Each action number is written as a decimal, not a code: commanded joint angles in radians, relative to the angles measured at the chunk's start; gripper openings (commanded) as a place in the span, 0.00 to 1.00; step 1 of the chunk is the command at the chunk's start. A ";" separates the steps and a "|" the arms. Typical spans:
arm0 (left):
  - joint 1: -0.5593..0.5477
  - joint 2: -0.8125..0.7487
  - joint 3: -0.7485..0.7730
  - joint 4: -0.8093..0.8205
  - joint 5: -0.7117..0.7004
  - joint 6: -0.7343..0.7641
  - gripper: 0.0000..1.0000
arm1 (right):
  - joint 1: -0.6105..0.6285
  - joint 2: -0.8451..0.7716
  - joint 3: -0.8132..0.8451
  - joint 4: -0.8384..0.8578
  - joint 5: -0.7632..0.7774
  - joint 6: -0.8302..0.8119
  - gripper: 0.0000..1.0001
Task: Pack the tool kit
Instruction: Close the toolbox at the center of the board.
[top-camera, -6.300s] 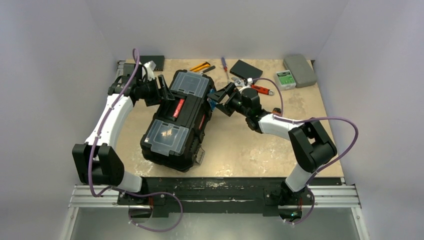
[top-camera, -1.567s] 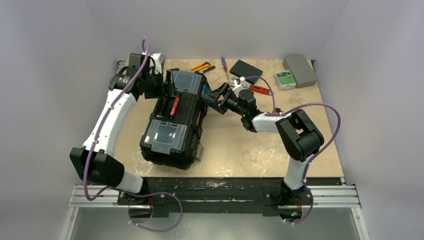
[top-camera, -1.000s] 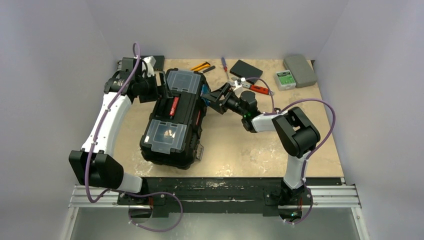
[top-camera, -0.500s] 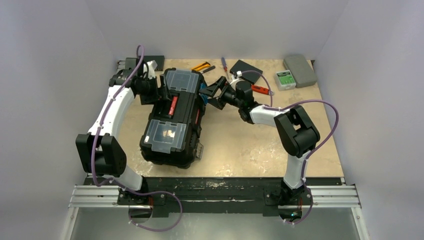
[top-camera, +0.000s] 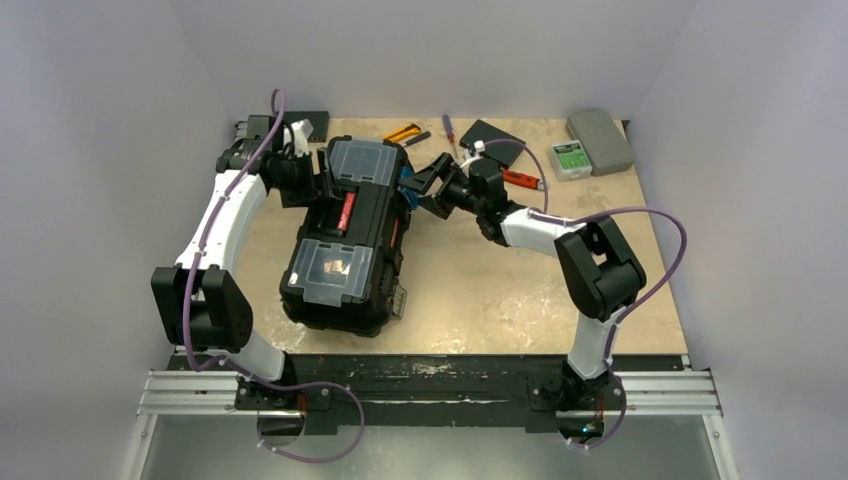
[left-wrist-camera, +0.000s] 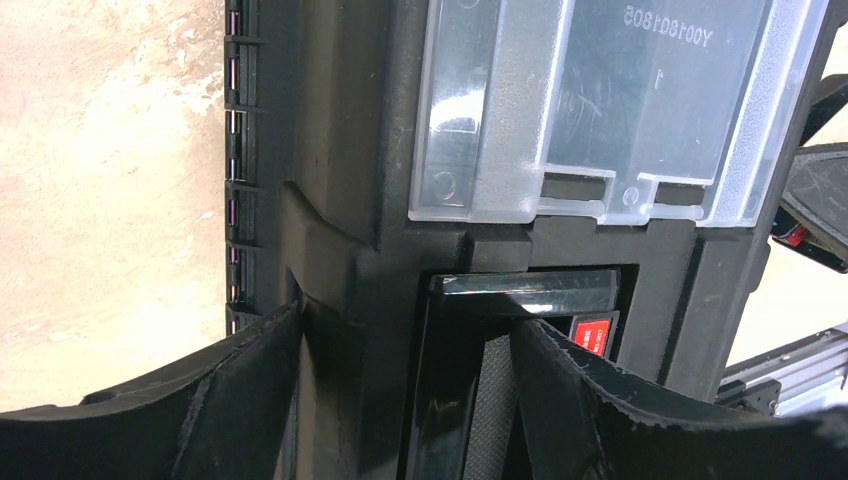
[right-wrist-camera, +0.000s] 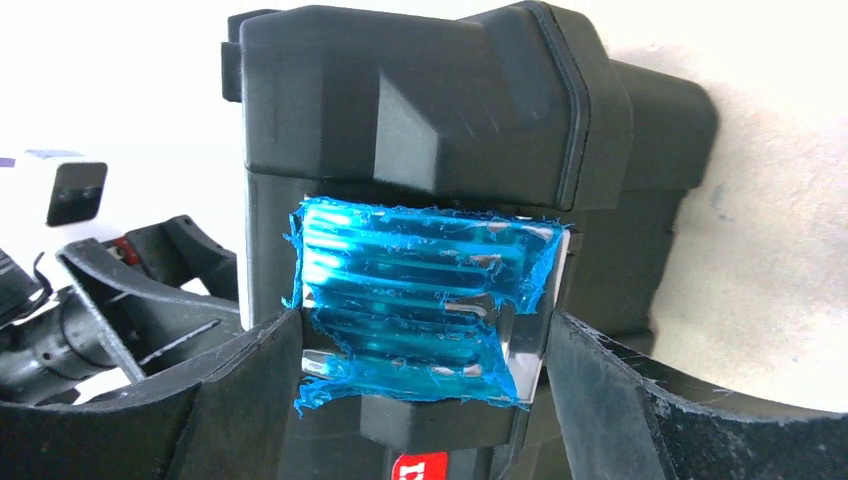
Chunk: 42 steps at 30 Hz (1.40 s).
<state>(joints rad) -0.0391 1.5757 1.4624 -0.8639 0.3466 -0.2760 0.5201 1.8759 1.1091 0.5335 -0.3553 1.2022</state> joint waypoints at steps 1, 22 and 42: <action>-0.022 0.016 0.009 -0.013 0.109 -0.009 0.71 | 0.013 -0.052 0.018 -0.155 0.120 -0.093 0.69; -0.022 0.030 0.009 -0.012 0.122 -0.016 0.70 | 0.019 0.033 0.043 -0.211 0.129 -0.098 0.61; -0.024 0.067 -0.023 0.056 0.303 -0.078 0.72 | 0.000 0.141 -0.002 -0.053 0.004 0.013 0.52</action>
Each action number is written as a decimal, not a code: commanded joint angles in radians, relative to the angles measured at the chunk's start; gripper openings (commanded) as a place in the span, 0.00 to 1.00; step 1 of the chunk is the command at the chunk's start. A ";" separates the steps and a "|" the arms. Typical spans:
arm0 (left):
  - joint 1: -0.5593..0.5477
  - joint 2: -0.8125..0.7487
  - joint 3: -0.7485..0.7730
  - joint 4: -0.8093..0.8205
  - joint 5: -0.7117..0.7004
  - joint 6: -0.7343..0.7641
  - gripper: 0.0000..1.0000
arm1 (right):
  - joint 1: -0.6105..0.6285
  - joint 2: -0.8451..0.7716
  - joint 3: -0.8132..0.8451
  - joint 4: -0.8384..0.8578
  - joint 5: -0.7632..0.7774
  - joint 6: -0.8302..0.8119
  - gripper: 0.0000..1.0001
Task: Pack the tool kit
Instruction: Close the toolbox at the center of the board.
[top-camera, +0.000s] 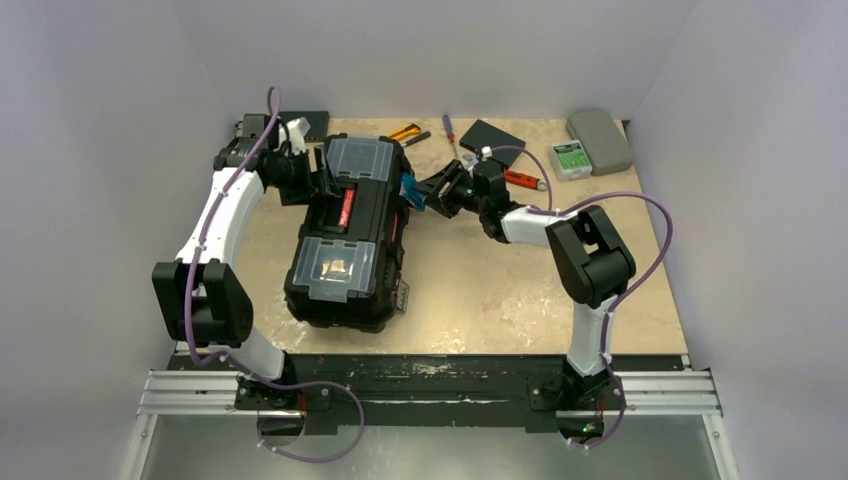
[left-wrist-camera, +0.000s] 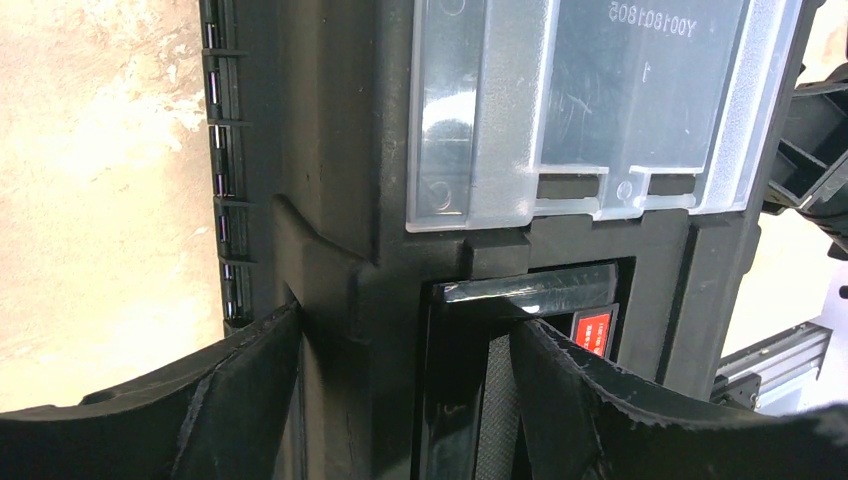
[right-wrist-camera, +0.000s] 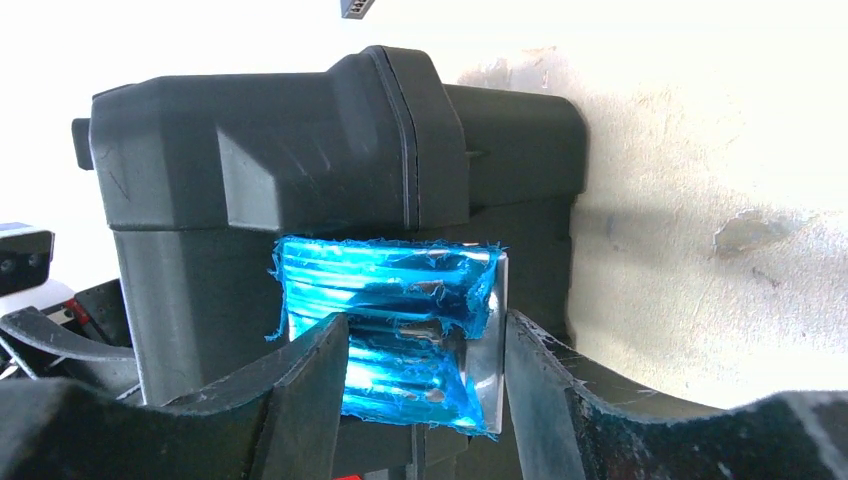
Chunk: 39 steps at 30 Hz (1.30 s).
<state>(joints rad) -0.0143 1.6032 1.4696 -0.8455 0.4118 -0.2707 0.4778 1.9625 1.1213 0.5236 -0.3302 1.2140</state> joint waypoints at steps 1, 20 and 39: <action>-0.049 0.038 -0.032 0.041 0.241 -0.086 0.72 | 0.040 0.057 -0.021 -0.028 -0.024 0.008 0.52; -0.125 -0.009 -0.098 0.160 0.244 -0.255 0.72 | -0.071 -0.187 -0.136 -0.127 0.010 -0.110 0.79; -0.115 -0.024 -0.035 0.100 0.241 -0.212 0.75 | -0.077 -0.226 -0.094 -0.268 0.055 -0.200 0.81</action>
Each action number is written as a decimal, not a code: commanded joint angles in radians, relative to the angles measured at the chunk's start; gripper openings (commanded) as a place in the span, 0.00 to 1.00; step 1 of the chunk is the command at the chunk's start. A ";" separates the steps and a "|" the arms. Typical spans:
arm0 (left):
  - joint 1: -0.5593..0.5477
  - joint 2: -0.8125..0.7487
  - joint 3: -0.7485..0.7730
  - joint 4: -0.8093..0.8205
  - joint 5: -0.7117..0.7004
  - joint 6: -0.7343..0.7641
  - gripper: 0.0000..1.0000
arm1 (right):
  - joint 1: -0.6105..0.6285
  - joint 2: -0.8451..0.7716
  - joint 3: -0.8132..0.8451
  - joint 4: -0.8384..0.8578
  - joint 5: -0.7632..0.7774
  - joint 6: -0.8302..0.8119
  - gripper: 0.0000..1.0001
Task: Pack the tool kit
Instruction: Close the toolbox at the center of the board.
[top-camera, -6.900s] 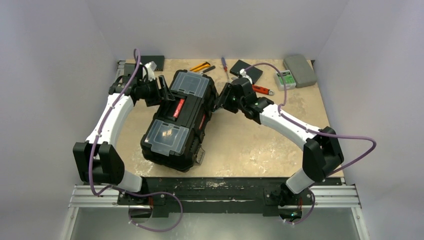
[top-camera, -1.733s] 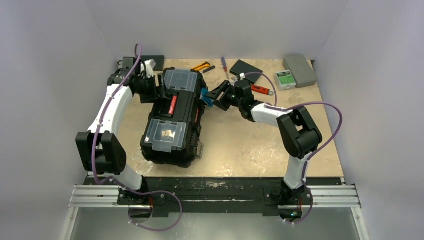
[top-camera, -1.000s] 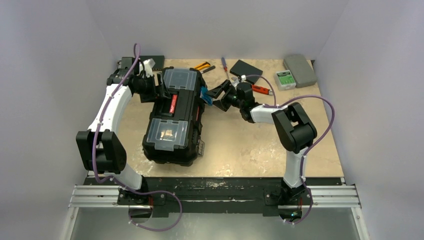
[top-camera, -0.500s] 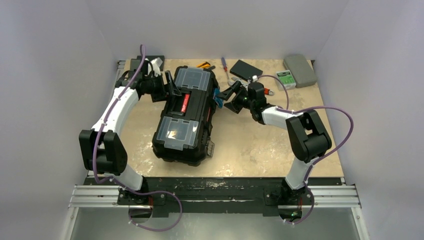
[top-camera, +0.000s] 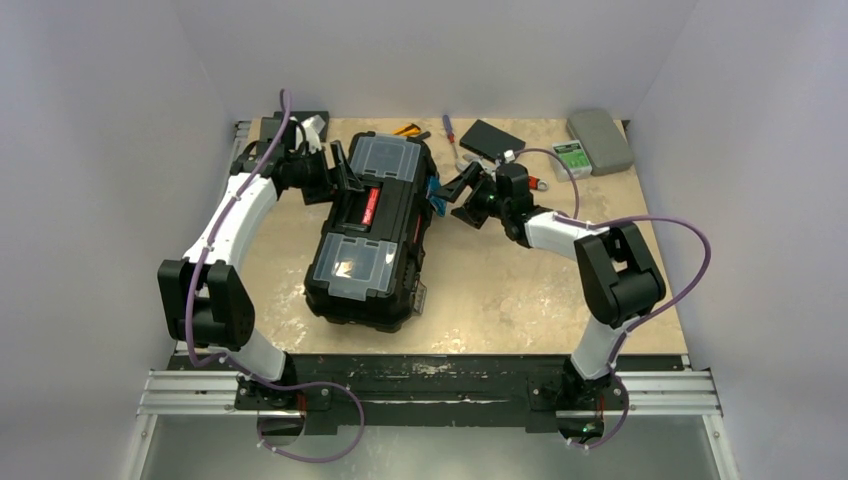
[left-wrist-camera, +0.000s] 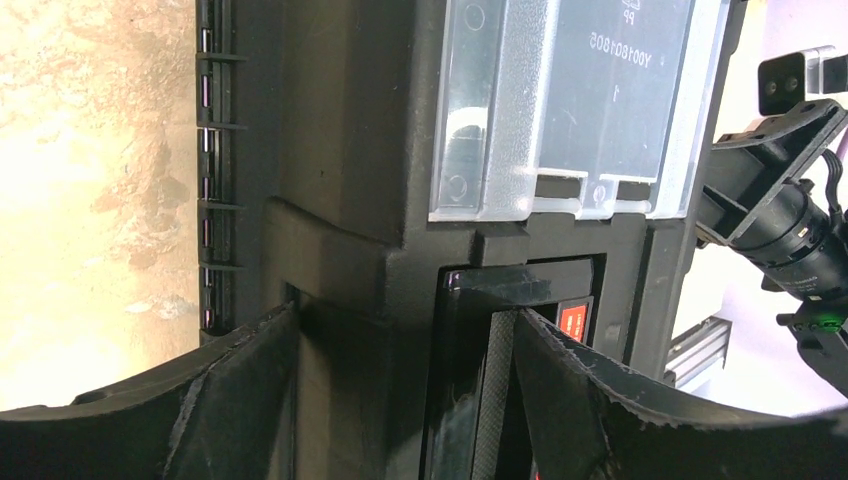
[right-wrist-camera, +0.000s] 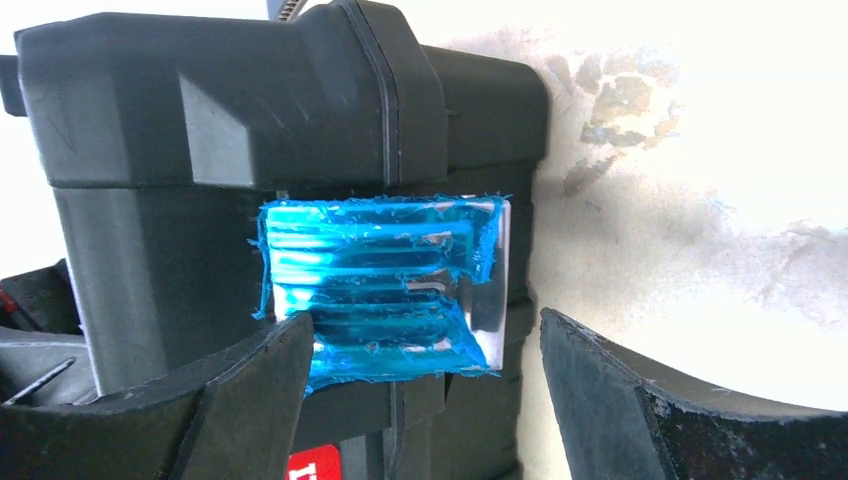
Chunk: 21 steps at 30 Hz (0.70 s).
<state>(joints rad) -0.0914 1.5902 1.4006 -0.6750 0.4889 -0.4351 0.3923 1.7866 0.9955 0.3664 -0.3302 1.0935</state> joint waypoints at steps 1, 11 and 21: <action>-0.031 -0.017 0.052 -0.085 0.159 -0.044 0.76 | 0.006 -0.057 0.033 -0.122 0.058 -0.086 0.81; 0.061 -0.066 0.217 -0.183 0.118 -0.027 0.91 | -0.028 -0.165 0.054 -0.269 0.131 -0.186 0.83; 0.162 -0.002 0.320 -0.213 -0.126 -0.011 0.83 | -0.007 -0.064 0.355 -0.792 0.471 -0.410 0.00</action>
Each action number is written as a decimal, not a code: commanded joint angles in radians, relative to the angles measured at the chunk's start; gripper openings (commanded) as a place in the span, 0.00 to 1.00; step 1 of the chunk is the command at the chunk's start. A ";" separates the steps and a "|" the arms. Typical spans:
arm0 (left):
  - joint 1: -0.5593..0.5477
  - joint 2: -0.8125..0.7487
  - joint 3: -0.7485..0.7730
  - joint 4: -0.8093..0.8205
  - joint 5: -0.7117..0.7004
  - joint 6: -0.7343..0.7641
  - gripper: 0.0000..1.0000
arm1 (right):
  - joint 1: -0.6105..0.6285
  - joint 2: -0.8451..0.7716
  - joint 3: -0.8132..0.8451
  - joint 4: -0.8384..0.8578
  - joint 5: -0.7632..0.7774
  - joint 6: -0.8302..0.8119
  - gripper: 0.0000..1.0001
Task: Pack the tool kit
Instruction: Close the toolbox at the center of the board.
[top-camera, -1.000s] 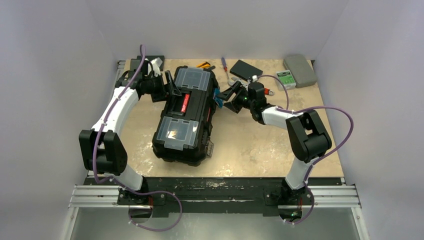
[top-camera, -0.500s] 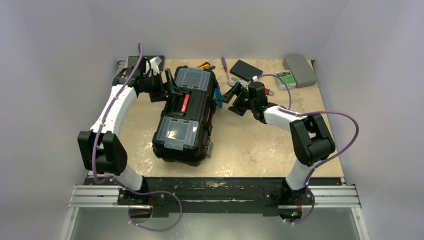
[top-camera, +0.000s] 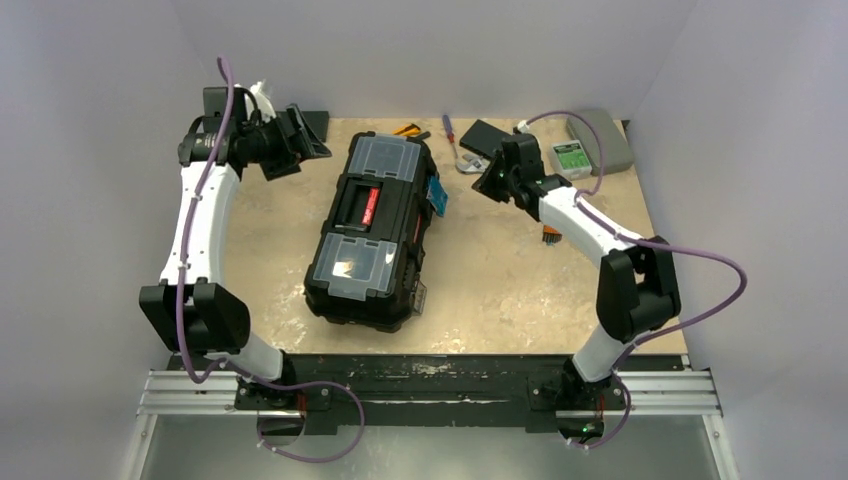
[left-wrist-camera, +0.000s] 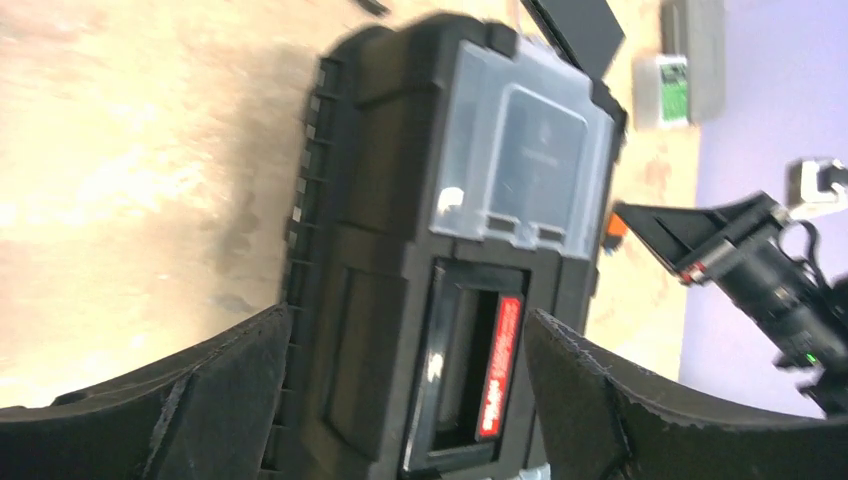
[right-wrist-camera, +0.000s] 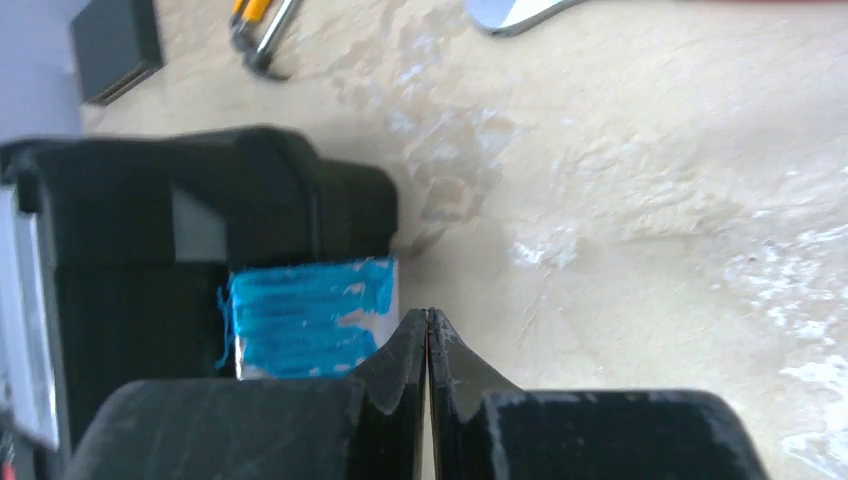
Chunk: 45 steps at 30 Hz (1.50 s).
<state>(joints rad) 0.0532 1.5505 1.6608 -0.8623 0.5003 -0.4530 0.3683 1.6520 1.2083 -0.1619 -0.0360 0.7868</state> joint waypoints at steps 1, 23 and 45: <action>0.020 0.057 0.064 -0.028 -0.170 0.010 0.82 | 0.027 0.096 0.180 -0.313 0.207 -0.105 0.00; -0.065 0.407 -0.016 0.020 -0.018 0.044 0.00 | 0.184 0.435 0.551 -0.446 0.204 -0.088 0.00; -0.224 0.512 0.006 0.009 0.102 0.055 0.00 | 0.234 0.534 0.591 -0.162 -0.070 -0.098 0.00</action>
<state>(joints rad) -0.0399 2.0346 1.6455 -0.8326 0.3347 -0.3500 0.5331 2.2017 1.8225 -0.6827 0.1299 0.6178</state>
